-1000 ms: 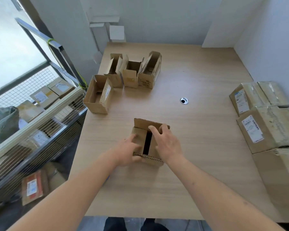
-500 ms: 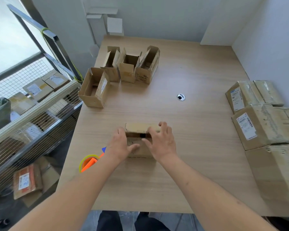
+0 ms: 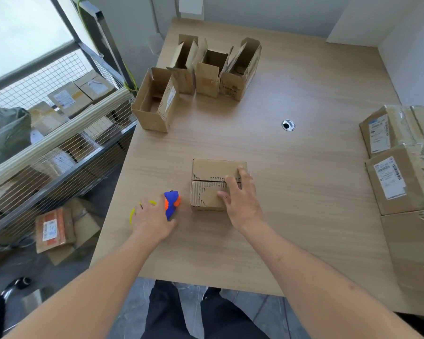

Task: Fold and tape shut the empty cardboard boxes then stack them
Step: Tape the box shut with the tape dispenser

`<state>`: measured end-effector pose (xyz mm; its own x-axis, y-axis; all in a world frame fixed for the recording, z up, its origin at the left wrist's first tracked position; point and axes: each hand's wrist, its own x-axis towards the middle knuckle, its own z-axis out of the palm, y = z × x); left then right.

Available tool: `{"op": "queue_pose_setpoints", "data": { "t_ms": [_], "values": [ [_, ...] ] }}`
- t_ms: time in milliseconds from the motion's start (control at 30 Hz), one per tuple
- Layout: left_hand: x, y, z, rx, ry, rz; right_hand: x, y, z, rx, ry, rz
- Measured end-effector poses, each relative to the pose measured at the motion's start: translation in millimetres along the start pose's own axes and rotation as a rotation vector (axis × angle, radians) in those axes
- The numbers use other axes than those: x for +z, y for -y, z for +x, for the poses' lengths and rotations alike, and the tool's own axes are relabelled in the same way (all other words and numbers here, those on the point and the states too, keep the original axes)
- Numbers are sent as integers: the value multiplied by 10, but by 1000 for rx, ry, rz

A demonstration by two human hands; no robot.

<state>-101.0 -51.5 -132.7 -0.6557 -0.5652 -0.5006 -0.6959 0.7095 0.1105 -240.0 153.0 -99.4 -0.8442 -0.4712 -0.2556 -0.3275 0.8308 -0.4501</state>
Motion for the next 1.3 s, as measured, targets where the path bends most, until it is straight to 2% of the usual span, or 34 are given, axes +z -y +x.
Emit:
{"op": "queue_pose_setpoints", "data": {
  "t_ms": [167,333,467,533,633,733,933,1033,1133,1300],
  "values": [
    [242,373,65,72,-73,-185,-9,-44,15,-19,11,22],
    [165,455,18,110,-55,-273,28,-83,29,-79,11,84],
    [-111,508,-90,90,-261,-529,87,-62,-23,-98,12,111],
    [-285,572,-117,221,-368,-634,124,18,-78,-96,24,135],
    [-582,592,-113,454,-426,-616,208,200,-185,-117,15,202],
    [-844,499,-139,655,-371,-588,330,327,-323,-118,-27,256],
    [-1044,350,-200,764,-111,-525,384,303,-393,-124,-40,354],
    [-1060,307,-223,778,-23,-415,398,154,-340,-193,-1,526],
    [-1100,249,-220,772,-17,-319,308,87,-322,-193,86,691],
    [-1111,119,-255,747,31,-209,93,65,-178,-112,127,749]
  ]
}}
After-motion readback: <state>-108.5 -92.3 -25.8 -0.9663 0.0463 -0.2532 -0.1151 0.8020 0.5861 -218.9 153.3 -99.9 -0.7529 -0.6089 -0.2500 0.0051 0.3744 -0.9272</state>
